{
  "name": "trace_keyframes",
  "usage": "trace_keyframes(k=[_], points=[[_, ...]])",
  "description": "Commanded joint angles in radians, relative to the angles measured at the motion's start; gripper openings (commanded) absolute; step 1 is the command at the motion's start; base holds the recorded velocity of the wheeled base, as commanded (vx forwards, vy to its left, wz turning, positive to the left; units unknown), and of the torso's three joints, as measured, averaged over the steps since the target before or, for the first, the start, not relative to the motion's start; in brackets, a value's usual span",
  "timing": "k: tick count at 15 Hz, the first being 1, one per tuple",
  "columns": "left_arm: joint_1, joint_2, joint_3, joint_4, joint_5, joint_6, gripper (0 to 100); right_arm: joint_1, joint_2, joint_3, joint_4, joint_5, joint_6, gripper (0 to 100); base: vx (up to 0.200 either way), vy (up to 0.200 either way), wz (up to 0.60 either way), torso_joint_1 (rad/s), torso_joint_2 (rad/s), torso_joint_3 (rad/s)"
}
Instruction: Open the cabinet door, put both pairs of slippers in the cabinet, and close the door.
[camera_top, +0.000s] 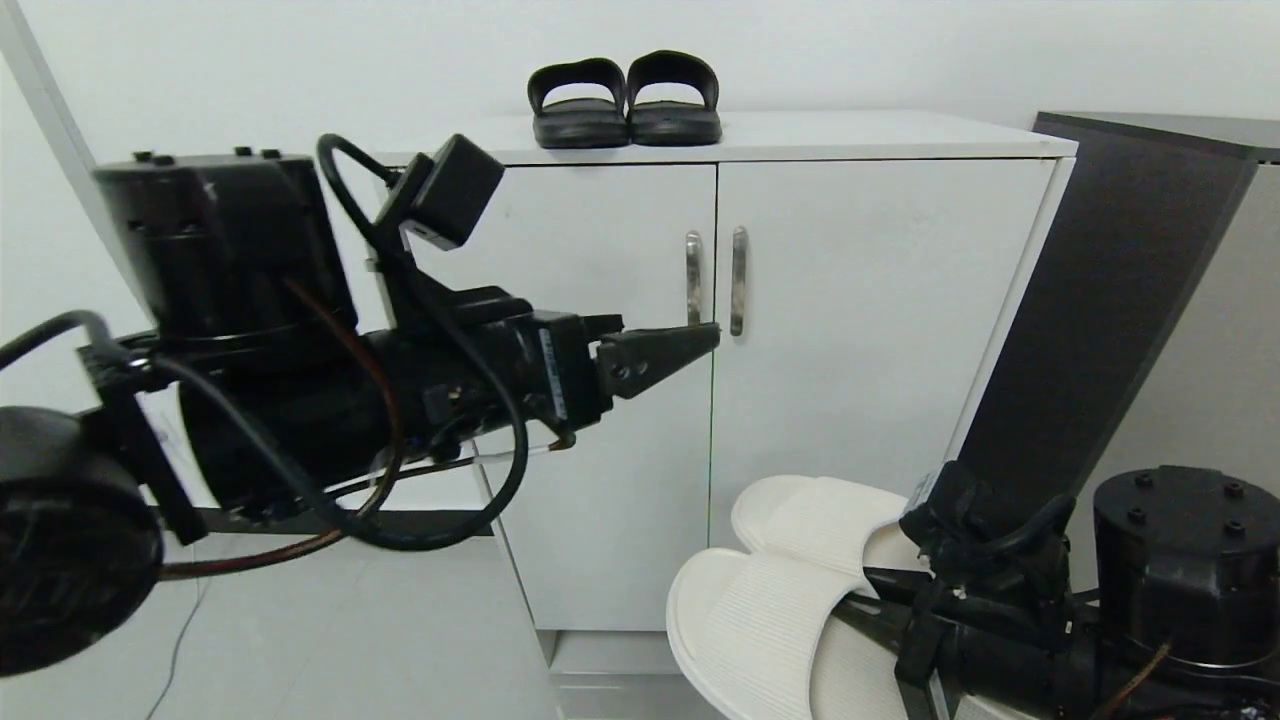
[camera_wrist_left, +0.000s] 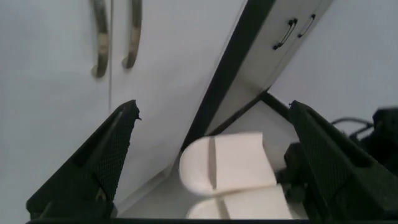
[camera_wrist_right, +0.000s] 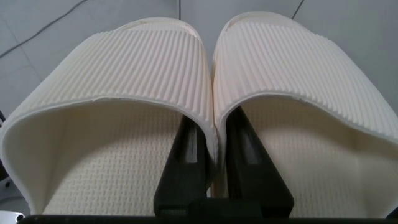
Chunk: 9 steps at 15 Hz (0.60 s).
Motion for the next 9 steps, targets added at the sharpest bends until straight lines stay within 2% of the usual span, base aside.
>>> trace_keyframes(k=[1, 6, 8, 9], points=[[-0.024, 0.142, -0.125, 0.004, -0.006, -0.044, 100, -0.002, -0.003, 0.001, 0.0, 0.0, 0.0, 0, 0.0, 0.0, 0.0, 0.0, 0.0, 0.0], [-0.028, 0.3, -0.318, 0.007, -0.014, -0.06, 100, -0.002, 0.003, 0.003, 0.0, 0.0, 0.0, 0, 0.0, 0.0, 0.0, 0.0, 0.0, 0.0], [-0.024, 0.358, -0.398, 0.01, -0.049, -0.102, 100, -0.004, 0.003, 0.001, 0.0, 0.0, 0.0, 0, 0.0, 0.0, 0.0, 0.0, 0.0, 0.0], [-0.022, 0.38, -0.431, 0.017, -0.06, -0.113, 100, -0.007, 0.003, 0.001, 0.0, 0.0, 0.0, 0, 0.0, 0.0, 0.0, 0.0, 0.0, 0.0]])
